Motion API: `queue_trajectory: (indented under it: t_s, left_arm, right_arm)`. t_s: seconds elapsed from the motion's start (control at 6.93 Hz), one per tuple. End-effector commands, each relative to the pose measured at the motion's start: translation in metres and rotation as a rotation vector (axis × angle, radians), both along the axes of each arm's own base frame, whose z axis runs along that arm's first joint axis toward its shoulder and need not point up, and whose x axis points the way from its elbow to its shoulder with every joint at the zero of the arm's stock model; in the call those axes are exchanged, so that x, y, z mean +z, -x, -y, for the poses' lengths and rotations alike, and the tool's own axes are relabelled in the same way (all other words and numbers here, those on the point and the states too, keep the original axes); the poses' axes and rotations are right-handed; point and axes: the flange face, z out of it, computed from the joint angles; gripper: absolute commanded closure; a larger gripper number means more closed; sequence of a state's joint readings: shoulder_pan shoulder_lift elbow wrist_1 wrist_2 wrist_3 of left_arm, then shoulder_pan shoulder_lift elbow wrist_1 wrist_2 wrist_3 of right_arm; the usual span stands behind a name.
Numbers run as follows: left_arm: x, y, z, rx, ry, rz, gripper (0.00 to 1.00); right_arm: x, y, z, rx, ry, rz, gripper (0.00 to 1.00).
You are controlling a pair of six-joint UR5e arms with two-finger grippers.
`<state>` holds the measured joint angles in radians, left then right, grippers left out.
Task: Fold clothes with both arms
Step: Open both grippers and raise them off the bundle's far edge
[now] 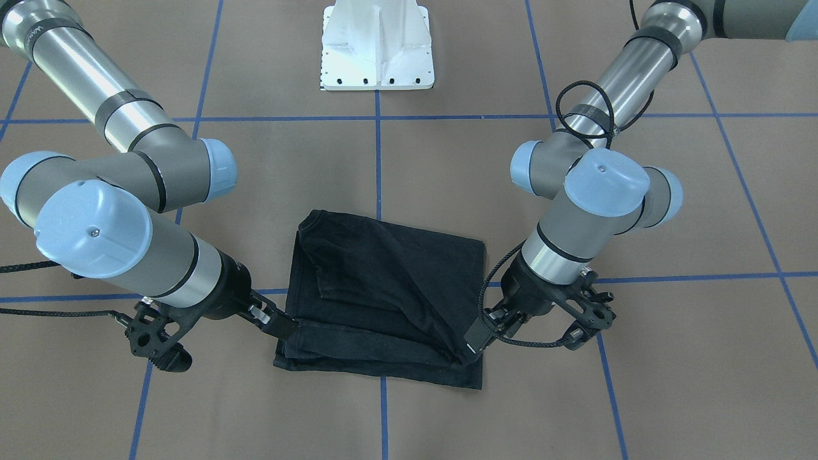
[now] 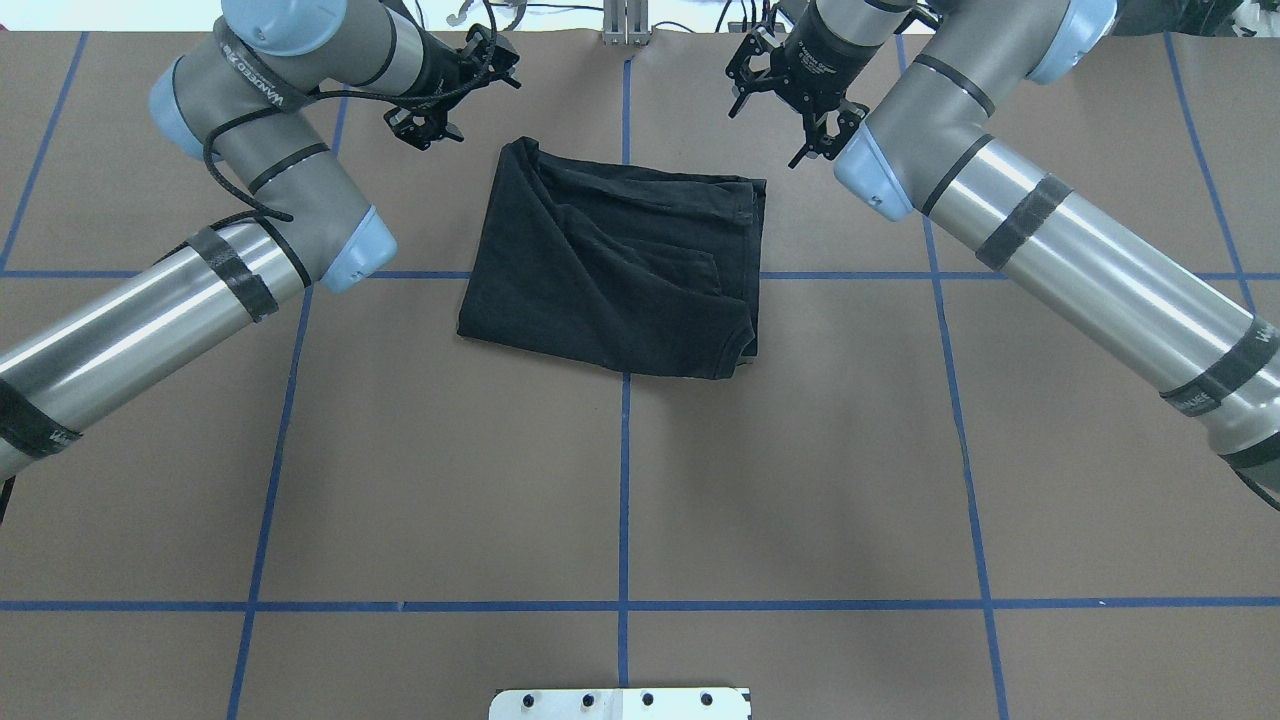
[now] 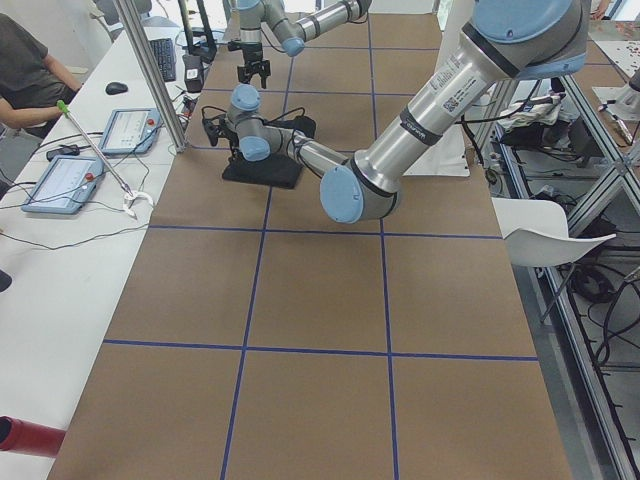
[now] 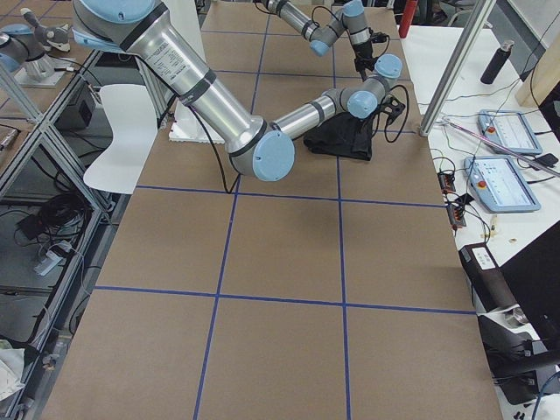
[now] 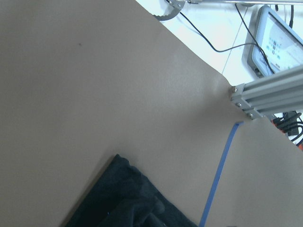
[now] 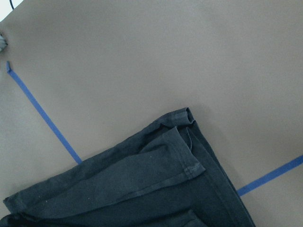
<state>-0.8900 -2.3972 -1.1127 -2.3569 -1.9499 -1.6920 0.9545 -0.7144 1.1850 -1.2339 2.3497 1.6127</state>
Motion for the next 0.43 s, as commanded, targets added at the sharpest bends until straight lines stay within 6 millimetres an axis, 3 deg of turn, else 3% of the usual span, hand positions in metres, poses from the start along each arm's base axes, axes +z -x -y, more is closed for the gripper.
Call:
queue_trajectory:
  t_s: [0.0,0.29]
  left_arm:
    - [-0.001,0.01,0.006,-0.008,-0.002,-0.001,0.0]
    - [0.007,0.011,0.005,0.004,-0.022,0.019,0.0]
  right_arm:
    - [-0.02,0.053,-0.04,-0.092,-0.088,0.011,0.01]
    - [-0.036,0.108,-0.071,-0.141,-0.348,-0.077,0.01]
